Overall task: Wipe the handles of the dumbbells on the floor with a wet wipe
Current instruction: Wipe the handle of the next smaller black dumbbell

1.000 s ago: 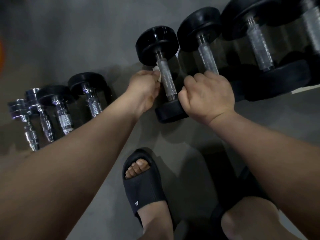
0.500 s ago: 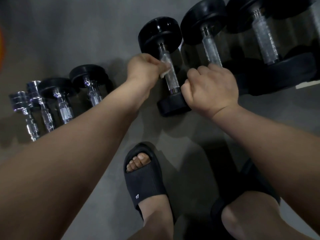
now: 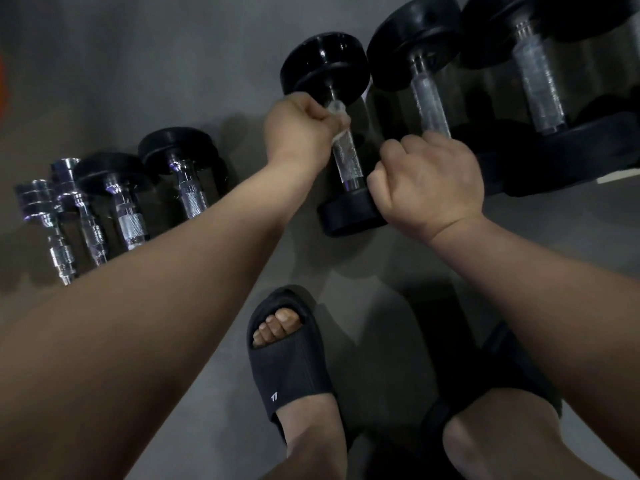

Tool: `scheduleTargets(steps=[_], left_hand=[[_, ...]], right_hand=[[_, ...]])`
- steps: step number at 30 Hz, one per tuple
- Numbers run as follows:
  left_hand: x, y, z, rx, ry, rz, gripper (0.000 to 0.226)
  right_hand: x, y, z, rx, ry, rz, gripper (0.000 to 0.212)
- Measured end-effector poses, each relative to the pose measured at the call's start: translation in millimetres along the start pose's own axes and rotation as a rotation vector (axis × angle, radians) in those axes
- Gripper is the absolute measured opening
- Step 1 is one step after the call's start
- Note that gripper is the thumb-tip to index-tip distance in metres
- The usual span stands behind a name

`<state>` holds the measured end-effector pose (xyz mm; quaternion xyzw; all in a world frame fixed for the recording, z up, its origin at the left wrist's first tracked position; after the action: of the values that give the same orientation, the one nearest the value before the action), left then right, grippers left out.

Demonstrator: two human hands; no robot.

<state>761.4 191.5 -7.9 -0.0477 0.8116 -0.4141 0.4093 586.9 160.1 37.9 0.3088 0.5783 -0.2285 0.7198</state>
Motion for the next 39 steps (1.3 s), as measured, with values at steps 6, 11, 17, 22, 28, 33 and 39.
scheduleTargets(steps=[6, 11, 17, 22, 28, 33, 39], left_hand=[[16, 18, -32, 0.107, 0.218, 0.115, 0.024], [14, 18, -52, 0.129, 0.4, 0.087, 0.011], [7, 15, -62, 0.103, 0.397, -0.028, 0.015], [10, 15, -61, 0.026, 0.324, -0.103, 0.025], [-2, 35, -70, -0.001, 0.286, -0.181, 0.014], [-11, 47, -73, -0.065, 0.314, -0.082, 0.028], [-2, 43, -79, -0.027, 0.545, 0.096, 0.041]], right_hand=[[0, 1, 0, -0.013, 0.009, 0.012, 0.036], [-1, 1, -1, -0.01, 0.033, 0.037, 0.035], [-5, -10, 9, 0.117, 0.172, 0.269, 0.017], [0, -8, 24, 0.187, 0.318, 0.553, 0.008], [26, -5, 29, 0.252, 0.551, 0.551, 0.025], [35, -6, 32, 0.289, 0.644, 0.442, 0.02], [42, -3, 37, 0.283, 0.748, 0.29, 0.014]])
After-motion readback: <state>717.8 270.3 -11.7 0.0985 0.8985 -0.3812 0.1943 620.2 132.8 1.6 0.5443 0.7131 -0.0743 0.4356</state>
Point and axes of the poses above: each hand's wrist, its own z-axis towards the middle knuckle, its own x-axis out of the palm, y = z × x, the point moved 10 cm from there along z, towards the middle knuckle, and after that the axes turned 5 degrees about z, right-handed, at the moved point
